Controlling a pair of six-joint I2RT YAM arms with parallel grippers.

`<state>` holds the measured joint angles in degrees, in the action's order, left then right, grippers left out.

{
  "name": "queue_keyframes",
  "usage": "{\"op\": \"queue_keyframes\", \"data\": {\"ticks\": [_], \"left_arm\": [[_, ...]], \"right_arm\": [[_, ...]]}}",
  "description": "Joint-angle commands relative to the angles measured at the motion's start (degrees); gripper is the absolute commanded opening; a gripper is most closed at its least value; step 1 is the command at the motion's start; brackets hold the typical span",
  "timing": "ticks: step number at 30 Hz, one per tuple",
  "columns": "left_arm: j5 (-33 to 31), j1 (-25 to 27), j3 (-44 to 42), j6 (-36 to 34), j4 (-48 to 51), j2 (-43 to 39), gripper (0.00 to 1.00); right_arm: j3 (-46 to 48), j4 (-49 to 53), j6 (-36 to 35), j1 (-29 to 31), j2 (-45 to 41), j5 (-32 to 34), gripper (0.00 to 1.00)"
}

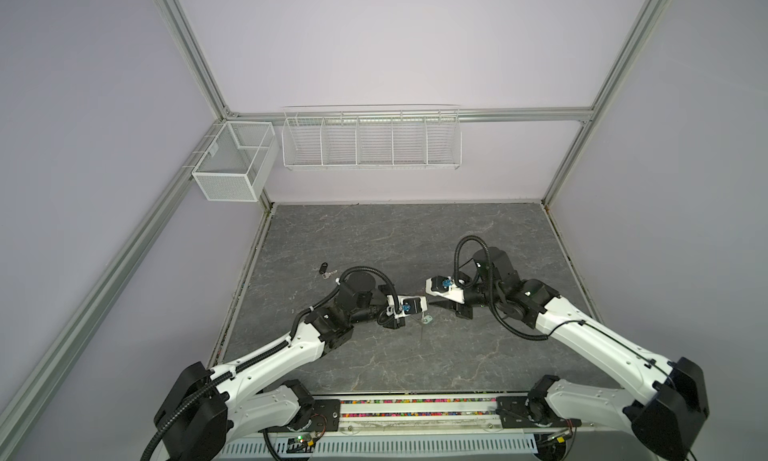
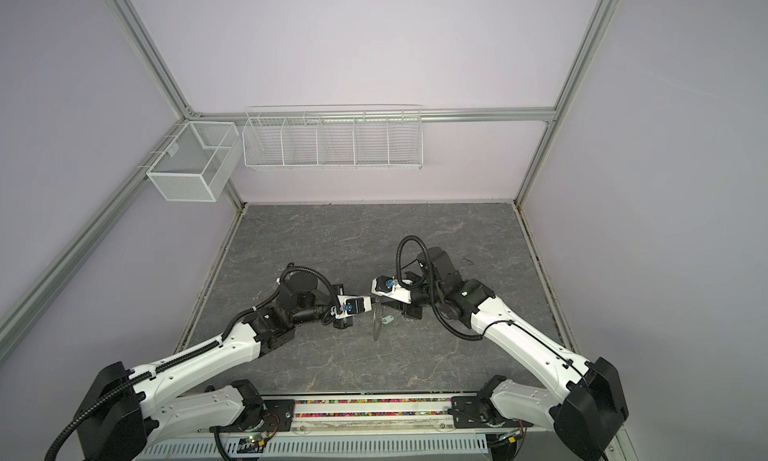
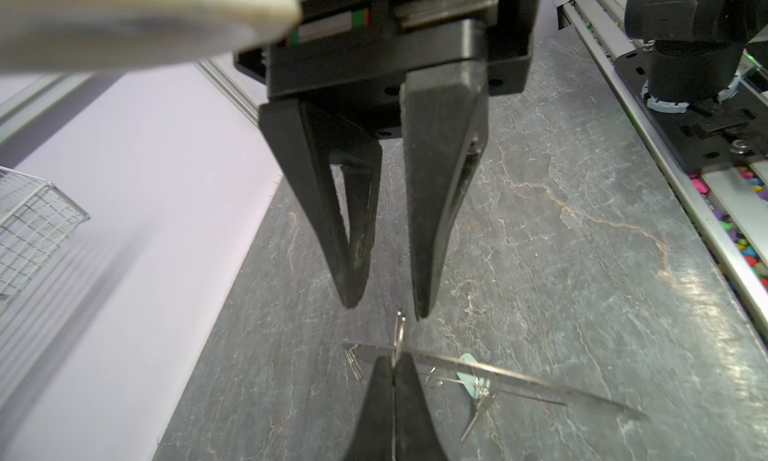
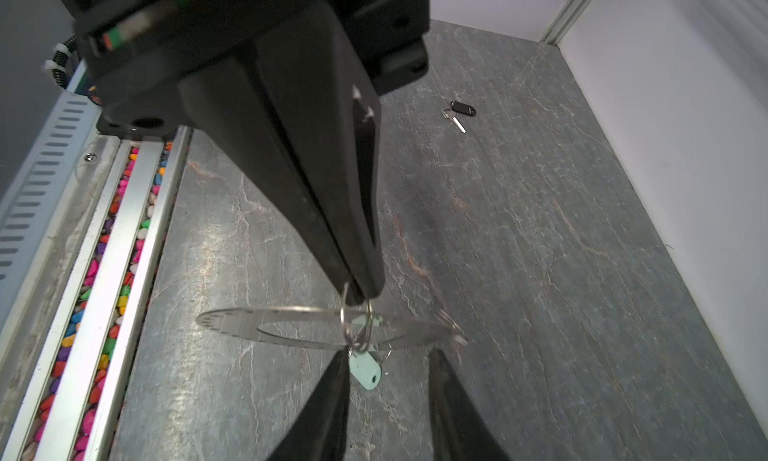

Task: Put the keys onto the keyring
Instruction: 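Open the right gripper and release the plate rim while left gripper holds the ring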

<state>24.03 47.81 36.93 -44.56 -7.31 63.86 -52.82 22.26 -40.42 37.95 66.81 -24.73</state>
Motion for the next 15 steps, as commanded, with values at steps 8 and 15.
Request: {"op": "queue_keyframes", "data": {"ticks": [8,15], "left_arm": [[-3.0,0.8,-3.7,-4.4,-6.0,-3.3,0.0],[-6.3,0.8,-3.5,1.2,-6.2,-4.5,0.0]], "right_arm": [[4.2,-2.7,2.8,-1.2,-3.4,0.4,0.36],[3.2,-7.6,7.7,-1.3,0.3,0.7,0.37]]}}
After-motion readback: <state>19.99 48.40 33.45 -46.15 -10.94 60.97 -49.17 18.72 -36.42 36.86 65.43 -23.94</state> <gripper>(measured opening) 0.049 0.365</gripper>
